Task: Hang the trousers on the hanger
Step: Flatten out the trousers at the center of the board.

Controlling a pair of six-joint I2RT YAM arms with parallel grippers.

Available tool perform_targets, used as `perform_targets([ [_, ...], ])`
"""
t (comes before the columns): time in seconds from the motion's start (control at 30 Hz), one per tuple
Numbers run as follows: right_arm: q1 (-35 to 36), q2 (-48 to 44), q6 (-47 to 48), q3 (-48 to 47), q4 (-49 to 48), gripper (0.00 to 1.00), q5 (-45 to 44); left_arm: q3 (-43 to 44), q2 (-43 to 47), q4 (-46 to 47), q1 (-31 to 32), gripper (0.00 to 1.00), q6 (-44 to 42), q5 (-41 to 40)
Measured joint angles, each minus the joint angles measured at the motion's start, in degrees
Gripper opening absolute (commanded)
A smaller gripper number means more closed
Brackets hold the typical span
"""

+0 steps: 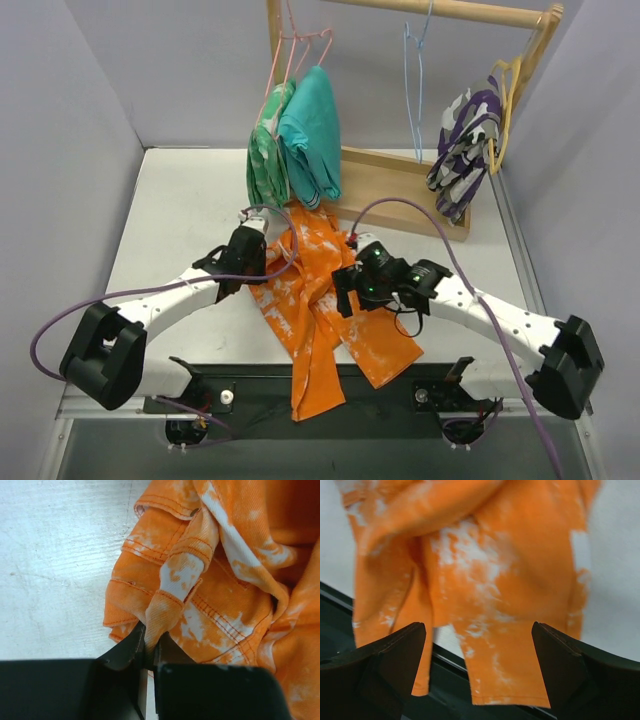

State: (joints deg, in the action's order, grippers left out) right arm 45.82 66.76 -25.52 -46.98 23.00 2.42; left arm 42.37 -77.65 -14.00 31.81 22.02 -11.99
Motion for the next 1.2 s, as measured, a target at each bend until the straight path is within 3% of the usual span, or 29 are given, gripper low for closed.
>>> perform_targets([
  [0.23, 8.39, 11.91, 2.1, -8.79, -6.08, 0.92, 3.72, -0.15, 4.2, -2.32, -0.11, 0.0, 2.75, 0.0],
  [0.57, 10.84, 21.73, 3.08, -12.33, -10.88, 0.9, 11.06, -2.69, 11.5, -6.56, -0.48, 0.0, 6.88, -1.49],
  [0.6, 10.86, 22.56, 3.06, -12.41, -11.39, 0.85, 11.78, -2.8, 12.04, -7.08, -0.48, 0.0, 7.48, -1.77],
  [0.63, 10.84, 23.65, 3.08, -12.74, -11.69, 0.61, 12.39, -2.82, 12.52, -7.67, -0.48, 0.0, 7.91, -2.08],
  [0.7, 10.84, 26.18, 3.48, -13.99, -12.33, 0.5, 13.35, -2.82, 13.25, -8.81, -0.55, 0.0, 8.94, -2.86],
  [0.73, 10.84, 27.45, 3.3, -14.53, -12.63, 0.26, 13.73, -2.82, 13.62, -9.49, -0.68, 0.0, 9.29, -3.23],
  [0.83, 10.43, 28.87, 3.28, -14.84, -12.11, 0.04, 13.7, -2.82, 14.95, -11.93, -1.92, 0.0, 10.21, -5.01],
  [0.93, 7.98, 25.79, 2.67, -12.44, -11.21, 0.0, 12.31, -2.34, 15.8, -15.28, -5.03, 0.0, 10.64, -7.13],
  [1.2, -8.7, 1.05, 2.08, -3.8, 0.15, 0.0, -2.86, 1.31, 17.42, -18.99, -28.87, 0.0, 6.6, -9.77],
])
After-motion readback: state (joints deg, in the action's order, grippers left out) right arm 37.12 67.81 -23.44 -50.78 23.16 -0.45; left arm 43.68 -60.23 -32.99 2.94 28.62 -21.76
